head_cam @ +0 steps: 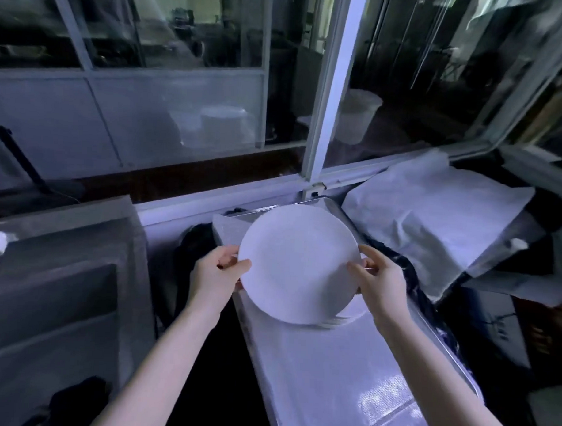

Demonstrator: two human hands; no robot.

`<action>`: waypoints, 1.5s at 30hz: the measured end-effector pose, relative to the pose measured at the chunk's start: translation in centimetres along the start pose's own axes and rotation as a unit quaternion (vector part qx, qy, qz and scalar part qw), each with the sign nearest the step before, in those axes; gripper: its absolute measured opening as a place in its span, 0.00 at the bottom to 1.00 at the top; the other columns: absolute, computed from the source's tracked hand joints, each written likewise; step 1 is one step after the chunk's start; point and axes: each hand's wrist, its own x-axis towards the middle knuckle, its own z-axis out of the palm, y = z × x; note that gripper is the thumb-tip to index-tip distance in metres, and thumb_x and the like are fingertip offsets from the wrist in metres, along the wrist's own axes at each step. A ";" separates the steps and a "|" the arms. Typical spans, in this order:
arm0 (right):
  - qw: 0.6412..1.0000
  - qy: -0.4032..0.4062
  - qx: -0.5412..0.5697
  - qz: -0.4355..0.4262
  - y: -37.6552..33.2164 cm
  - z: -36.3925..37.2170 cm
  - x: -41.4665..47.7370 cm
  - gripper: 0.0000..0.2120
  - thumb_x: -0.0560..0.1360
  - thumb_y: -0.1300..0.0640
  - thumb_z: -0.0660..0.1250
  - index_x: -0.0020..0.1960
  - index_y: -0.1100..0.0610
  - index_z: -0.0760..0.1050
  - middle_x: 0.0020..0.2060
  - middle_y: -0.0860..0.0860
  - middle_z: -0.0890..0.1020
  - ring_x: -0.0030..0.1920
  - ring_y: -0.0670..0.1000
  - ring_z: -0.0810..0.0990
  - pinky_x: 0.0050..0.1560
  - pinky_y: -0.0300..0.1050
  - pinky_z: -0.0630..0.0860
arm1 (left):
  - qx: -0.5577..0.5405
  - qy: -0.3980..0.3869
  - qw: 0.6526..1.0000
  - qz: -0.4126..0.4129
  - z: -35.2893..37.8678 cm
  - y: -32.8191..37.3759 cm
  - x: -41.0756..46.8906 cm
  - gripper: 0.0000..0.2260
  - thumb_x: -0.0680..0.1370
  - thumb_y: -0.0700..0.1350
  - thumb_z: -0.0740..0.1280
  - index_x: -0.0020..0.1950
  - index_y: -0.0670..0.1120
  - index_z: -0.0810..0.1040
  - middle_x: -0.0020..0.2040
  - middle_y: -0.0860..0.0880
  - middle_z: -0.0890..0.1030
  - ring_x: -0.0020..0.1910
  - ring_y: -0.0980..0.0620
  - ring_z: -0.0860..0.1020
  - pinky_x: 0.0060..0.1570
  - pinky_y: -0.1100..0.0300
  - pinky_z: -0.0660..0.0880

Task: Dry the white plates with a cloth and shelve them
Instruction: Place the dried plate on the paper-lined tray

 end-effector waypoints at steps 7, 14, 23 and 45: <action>0.994 0.021 -0.098 0.033 6.7 -4.3 5.7 0.09 0.68 0.66 0.66 0.48 0.67 0.74 0.32 0.51 0.65 0.35 0.52 0.62 0.37 0.45 0.59 | 0.045 -0.010 0.998 -0.050 8.8 -2.8 2.1 0.15 0.74 0.32 0.70 0.44 0.54 0.84 0.41 0.52 0.87 0.43 0.49 0.84 0.44 0.55 0.82; 0.990 -0.015 -0.130 0.047 10.0 -4.6 8.3 0.16 0.66 0.67 0.65 0.32 0.56 0.57 0.30 0.53 0.60 0.36 0.53 0.57 0.34 0.46 0.53 | 0.153 0.032 0.987 -0.043 12.4 -4.5 2.8 0.17 0.72 0.37 0.71 0.38 0.61 0.80 0.34 0.63 0.83 0.38 0.63 0.80 0.36 0.68 0.71; 0.989 -0.027 -0.136 0.052 12.0 -3.6 9.9 0.15 0.67 0.64 0.67 0.31 0.56 0.62 0.27 0.48 0.62 0.31 0.49 0.56 0.29 0.39 0.57 | 0.215 0.058 0.975 -0.018 13.5 -5.8 3.4 0.20 0.72 0.33 0.69 0.32 0.59 0.77 0.29 0.63 0.80 0.37 0.51 0.76 0.38 0.60 0.70; 0.985 -0.058 -0.054 0.150 13.1 -1.2 10.0 0.10 0.72 0.48 0.71 0.48 0.53 0.77 0.46 0.52 0.82 0.49 0.55 0.79 0.48 0.48 0.75 | 0.092 -0.005 0.984 -0.152 15.3 -7.5 4.6 0.28 0.68 0.59 0.71 0.66 0.54 0.75 0.62 0.52 0.81 0.59 0.51 0.80 0.61 0.49 0.77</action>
